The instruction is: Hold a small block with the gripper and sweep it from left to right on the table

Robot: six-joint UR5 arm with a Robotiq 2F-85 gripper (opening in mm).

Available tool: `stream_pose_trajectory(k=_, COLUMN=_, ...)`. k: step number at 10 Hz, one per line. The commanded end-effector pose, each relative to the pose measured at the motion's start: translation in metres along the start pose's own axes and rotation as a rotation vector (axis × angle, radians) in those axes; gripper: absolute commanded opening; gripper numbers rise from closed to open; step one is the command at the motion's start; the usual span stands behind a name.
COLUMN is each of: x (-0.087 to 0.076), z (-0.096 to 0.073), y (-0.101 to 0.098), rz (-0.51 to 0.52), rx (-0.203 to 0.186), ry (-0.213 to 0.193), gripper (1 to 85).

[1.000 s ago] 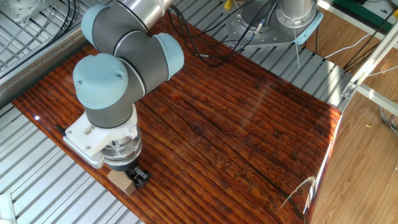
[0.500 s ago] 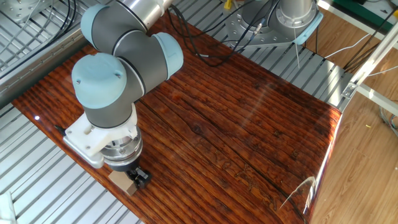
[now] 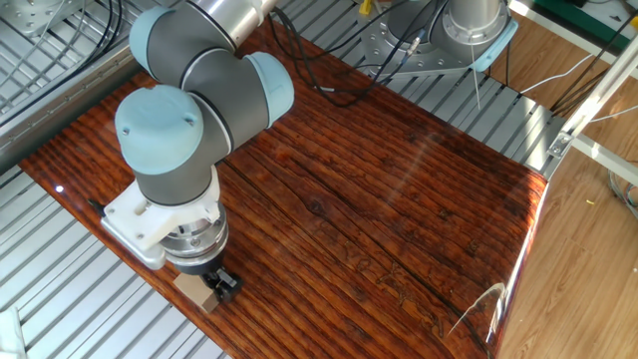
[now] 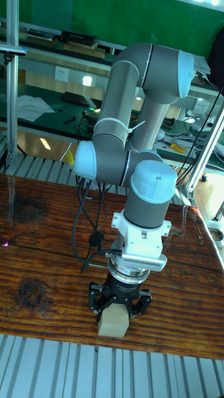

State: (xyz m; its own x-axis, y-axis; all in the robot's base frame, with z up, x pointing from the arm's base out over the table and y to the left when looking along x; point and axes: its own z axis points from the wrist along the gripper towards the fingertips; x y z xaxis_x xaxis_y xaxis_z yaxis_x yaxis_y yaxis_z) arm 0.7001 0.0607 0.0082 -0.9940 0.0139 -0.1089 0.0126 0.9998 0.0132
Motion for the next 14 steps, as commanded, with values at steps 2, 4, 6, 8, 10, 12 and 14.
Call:
stream_pose_trajectory(k=2, x=0.0008, z=0.0016, y=0.0034, rz=0.031, rx=-0.011, ry=-0.001, gripper=1.0)
stream_pose_trajectory(k=4, x=-0.0001, z=0.0045, y=-0.0011, rz=0.034, rx=0.006, ry=-0.006, gripper=1.0)
stream_pose_trajectory(k=6, x=0.0008, z=0.0004, y=-0.0005, rz=0.037, rx=0.006, ry=-0.004, gripper=1.0)
stream_pose_trajectory(k=8, x=0.0013, z=-0.0035, y=0.0007, rz=0.041, rx=0.002, ry=-0.003, gripper=1.0)
stream_pose_trajectory(k=10, x=-0.0012, z=0.0027, y=0.0, rz=0.042, rx=0.004, ry=-0.017, gripper=1.0)
stream_pose_trajectory(k=12, x=-0.001, z=0.0041, y=-0.0003, rz=0.039, rx=0.003, ry=-0.018, gripper=1.0)
stream_pose_trajectory(k=14, x=-0.0009, z=0.0019, y=0.0006, rz=0.037, rx=-0.005, ry=-0.021, gripper=1.0)
